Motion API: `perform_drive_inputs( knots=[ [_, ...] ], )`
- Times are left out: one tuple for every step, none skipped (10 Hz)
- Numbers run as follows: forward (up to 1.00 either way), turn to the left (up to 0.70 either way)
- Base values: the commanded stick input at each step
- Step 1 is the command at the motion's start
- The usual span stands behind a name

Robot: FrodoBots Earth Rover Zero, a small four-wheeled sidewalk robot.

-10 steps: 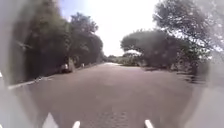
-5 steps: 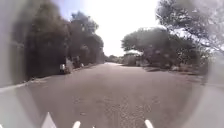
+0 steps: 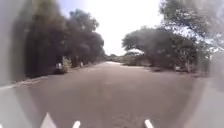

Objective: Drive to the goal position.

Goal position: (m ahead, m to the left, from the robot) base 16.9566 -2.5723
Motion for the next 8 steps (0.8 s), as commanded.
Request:
perform_drive_inputs(
  knots=[
    [0.85, 0.00],
    [0.85, 0.00],
    [0.85, 0.00],
    [0.85, 0.00],
    [0.85, 0.00],
    [0.85, 0.00],
    [0.85, 0.00],
    [0.85, 0.00]
  ],
)
